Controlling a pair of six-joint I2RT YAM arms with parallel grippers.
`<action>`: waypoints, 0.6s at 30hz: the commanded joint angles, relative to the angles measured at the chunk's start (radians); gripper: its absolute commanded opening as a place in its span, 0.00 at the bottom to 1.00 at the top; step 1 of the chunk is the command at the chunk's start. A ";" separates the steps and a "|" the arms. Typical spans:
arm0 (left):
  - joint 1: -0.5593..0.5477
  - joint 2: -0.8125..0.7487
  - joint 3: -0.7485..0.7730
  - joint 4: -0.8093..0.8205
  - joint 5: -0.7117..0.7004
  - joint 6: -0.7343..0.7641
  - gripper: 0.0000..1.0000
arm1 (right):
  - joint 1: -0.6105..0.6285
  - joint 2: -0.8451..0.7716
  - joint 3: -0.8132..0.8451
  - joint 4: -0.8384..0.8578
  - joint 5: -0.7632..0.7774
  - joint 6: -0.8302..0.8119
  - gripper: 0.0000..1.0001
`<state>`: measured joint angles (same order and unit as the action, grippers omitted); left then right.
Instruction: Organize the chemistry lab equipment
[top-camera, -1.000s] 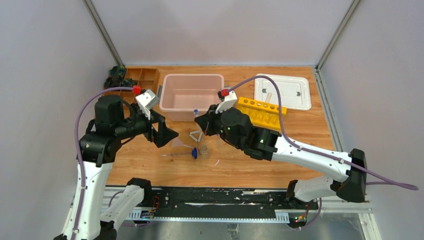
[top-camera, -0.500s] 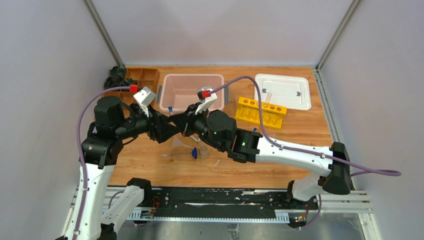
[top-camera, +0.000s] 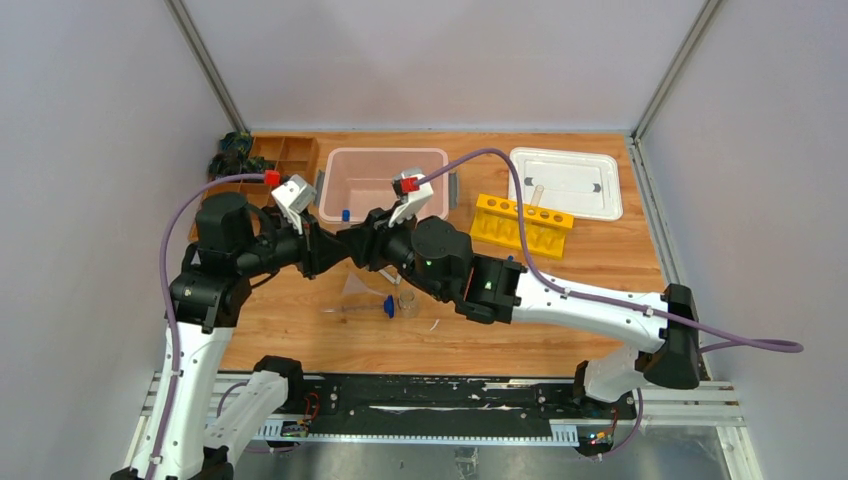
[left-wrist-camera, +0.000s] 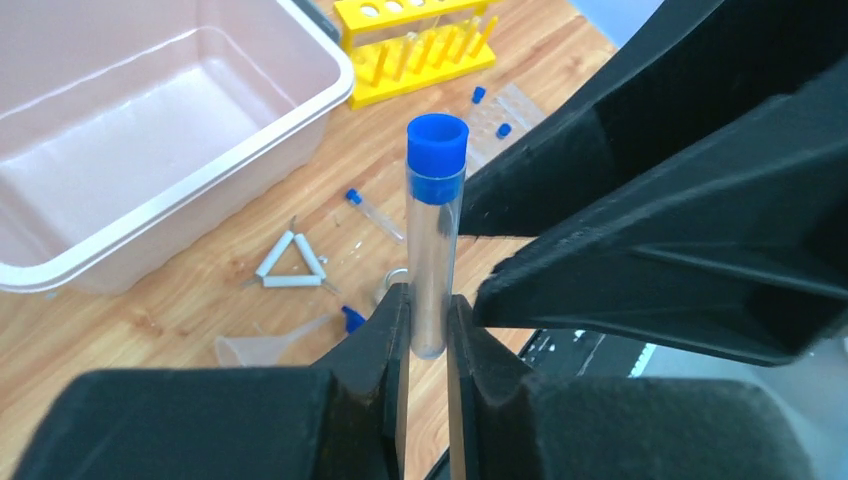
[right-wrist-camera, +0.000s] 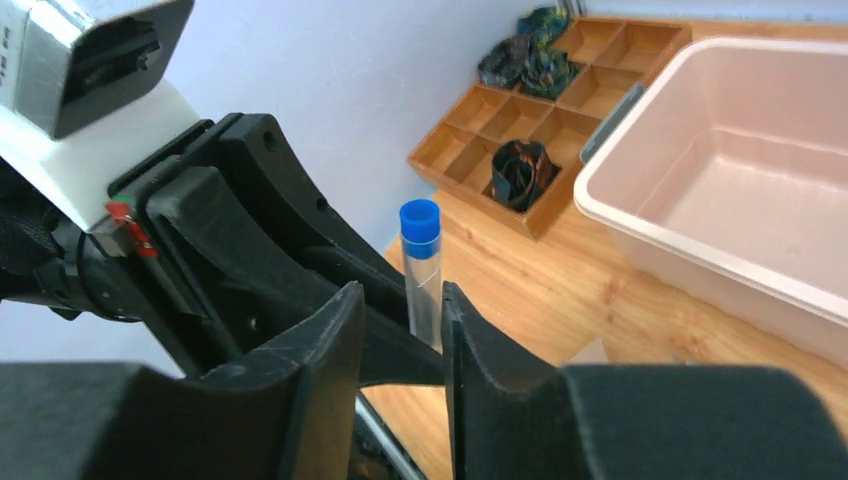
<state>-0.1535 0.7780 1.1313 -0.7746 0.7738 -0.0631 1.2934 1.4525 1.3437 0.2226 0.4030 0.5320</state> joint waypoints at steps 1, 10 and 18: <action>-0.003 -0.011 -0.009 -0.037 -0.061 0.126 0.05 | -0.012 0.013 0.151 -0.241 -0.007 0.036 0.40; -0.003 -0.074 -0.042 -0.068 -0.087 0.313 0.00 | -0.082 0.058 0.355 -0.594 -0.180 0.061 0.46; -0.003 -0.083 -0.055 -0.068 -0.080 0.330 0.00 | -0.089 0.145 0.482 -0.678 -0.280 0.022 0.47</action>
<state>-0.1539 0.6979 1.0851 -0.8478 0.6903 0.2363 1.2118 1.5646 1.7798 -0.3813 0.1856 0.5781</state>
